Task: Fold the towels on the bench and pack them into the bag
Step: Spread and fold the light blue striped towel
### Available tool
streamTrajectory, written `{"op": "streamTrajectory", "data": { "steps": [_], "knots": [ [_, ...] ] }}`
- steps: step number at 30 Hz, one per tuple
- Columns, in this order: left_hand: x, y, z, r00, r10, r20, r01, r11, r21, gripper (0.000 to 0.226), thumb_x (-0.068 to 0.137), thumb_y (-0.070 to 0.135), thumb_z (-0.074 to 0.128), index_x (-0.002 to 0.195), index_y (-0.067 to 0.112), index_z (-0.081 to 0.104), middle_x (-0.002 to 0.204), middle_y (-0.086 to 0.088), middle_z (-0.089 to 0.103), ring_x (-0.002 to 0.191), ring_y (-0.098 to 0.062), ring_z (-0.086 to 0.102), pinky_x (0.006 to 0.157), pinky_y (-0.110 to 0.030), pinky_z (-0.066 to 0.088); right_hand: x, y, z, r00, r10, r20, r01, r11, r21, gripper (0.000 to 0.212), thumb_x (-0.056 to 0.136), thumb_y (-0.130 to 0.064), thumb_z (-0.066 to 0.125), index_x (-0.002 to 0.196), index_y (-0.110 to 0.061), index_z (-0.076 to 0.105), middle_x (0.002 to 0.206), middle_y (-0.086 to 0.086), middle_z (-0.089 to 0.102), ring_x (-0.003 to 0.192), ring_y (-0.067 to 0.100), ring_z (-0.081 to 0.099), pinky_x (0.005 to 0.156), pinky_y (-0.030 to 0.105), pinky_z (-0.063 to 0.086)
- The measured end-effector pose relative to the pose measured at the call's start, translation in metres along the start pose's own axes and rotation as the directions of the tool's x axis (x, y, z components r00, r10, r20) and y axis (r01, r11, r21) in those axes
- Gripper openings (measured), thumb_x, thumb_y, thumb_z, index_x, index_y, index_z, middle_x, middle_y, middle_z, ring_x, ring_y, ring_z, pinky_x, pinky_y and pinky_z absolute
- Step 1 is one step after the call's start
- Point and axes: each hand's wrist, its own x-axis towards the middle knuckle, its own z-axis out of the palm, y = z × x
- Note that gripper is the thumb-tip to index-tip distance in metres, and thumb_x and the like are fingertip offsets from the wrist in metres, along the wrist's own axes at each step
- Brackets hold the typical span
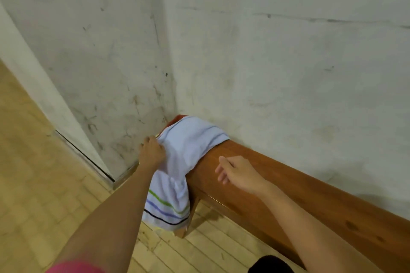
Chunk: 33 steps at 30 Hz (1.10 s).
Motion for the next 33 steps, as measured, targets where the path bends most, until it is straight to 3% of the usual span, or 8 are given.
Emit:
{"op": "streamTrajectory", "data": {
  "steps": [7, 10, 13, 21, 23, 27, 31, 33],
  "knots": [
    [0.05, 0.007, 0.003, 0.986, -0.03, 0.165, 0.062, 0.979, -0.192, 0.035, 0.094, 0.029, 0.055, 0.117, 0.003, 0.059, 0.119, -0.02, 0.061, 0.113, -0.04, 0.055, 0.098, -0.044, 0.044, 0.006, -0.015, 0.021, 0.998, -0.056, 0.035, 0.053, 0.996, 0.077, 0.047, 0.106, -0.04, 0.039, 0.086, -0.012, 0.071, 0.074, 0.001, 0.074, 0.067, 0.014, 0.068, 0.069, 0.026, 0.053],
    [0.063, 0.003, 0.007, 0.993, -0.068, 0.1, 0.089, 0.97, -0.226, 0.022, 0.093, 0.024, 0.053, 0.083, 0.006, 0.062, 0.089, -0.015, 0.066, 0.098, -0.04, 0.061, 0.088, -0.043, 0.047, 0.008, -0.011, 0.018, 0.998, -0.053, 0.037, 0.05, 0.996, 0.075, 0.046, 0.105, -0.041, 0.039, 0.087, -0.014, 0.071, 0.075, -0.001, 0.073, 0.071, 0.018, 0.069, 0.074, 0.032, 0.055],
    [0.062, 0.011, 0.003, 0.997, -0.064, -0.039, 0.051, 0.964, -0.262, 0.032, 0.094, 0.018, 0.05, 0.062, 0.015, 0.043, 0.063, -0.002, 0.046, 0.076, -0.034, 0.055, 0.077, -0.042, 0.044, 0.014, -0.003, 0.012, 0.999, -0.044, 0.023, 0.043, 0.998, 0.053, 0.045, 0.105, -0.042, 0.038, 0.087, -0.016, 0.071, 0.075, -0.002, 0.073, 0.072, 0.017, 0.07, 0.078, 0.035, 0.057],
    [-0.026, 0.115, -0.015, 0.964, 0.262, -0.048, -0.242, 0.785, -0.57, 0.036, 0.095, 0.019, 0.055, 0.063, 0.002, 0.056, 0.058, -0.001, 0.046, 0.058, -0.009, 0.04, 0.059, -0.03, 0.036, 0.02, -0.005, 0.003, 0.99, 0.02, -0.14, 0.0, 0.991, 0.137, 0.028, 0.105, -0.038, 0.04, 0.104, -0.023, 0.063, 0.084, -0.002, 0.072, 0.073, 0.01, 0.068, 0.075, 0.033, 0.057],
    [-0.067, 0.139, -0.005, 0.908, 0.419, 0.022, -0.321, 0.727, -0.607, 0.03, 0.094, 0.014, 0.058, 0.064, 0.013, 0.06, 0.059, 0.008, 0.054, 0.056, -0.002, 0.046, 0.06, -0.025, 0.039, 0.023, -0.003, -0.002, 0.966, 0.177, -0.188, -0.1, 0.928, 0.358, 0.022, 0.103, -0.04, 0.045, 0.116, -0.026, 0.055, 0.098, 0.0, 0.07, 0.08, 0.014, 0.07, 0.068, 0.032, 0.057],
    [-0.138, 0.165, 0.02, 0.661, 0.68, 0.318, -0.423, 0.687, -0.59, 0.017, 0.082, 0.015, 0.061, 0.091, 0.003, 0.07, 0.082, -0.01, 0.07, 0.072, -0.017, 0.063, 0.067, -0.03, 0.051, 0.02, 0.012, -0.03, 0.893, 0.449, -0.021, -0.277, 0.588, 0.76, 0.036, 0.089, -0.046, 0.067, 0.113, -0.019, 0.067, 0.102, 0.009, 0.074, 0.086, 0.022, 0.069, 0.07, 0.034, 0.056],
    [-0.179, 0.172, 0.015, 0.475, 0.706, 0.525, -0.452, 0.708, -0.543, 0.022, 0.089, 0.008, 0.068, 0.11, 0.002, 0.069, 0.094, -0.003, 0.065, 0.075, -0.003, 0.055, 0.069, -0.01, 0.042, -0.007, 0.043, -0.053, 0.844, 0.536, 0.012, -0.376, 0.576, 0.726, 0.053, 0.079, -0.018, 0.083, 0.121, 0.003, 0.06, 0.1, 0.02, 0.07, 0.067, 0.024, 0.067, 0.05, 0.026, 0.053],
    [-0.192, 0.167, 0.006, 0.396, 0.745, 0.537, -0.434, 0.667, -0.605, 0.026, 0.089, 0.012, 0.07, 0.114, 0.009, 0.071, 0.103, 0.002, 0.069, 0.088, -0.001, 0.058, 0.082, -0.013, 0.046, -0.019, 0.056, -0.062, 0.815, 0.578, -0.04, -0.419, 0.635, 0.649, 0.07, 0.08, -0.012, 0.081, 0.139, -0.002, 0.046, 0.125, 0.02, 0.059, 0.083, 0.025, 0.063, 0.052, 0.025, 0.051]
  ]
}}
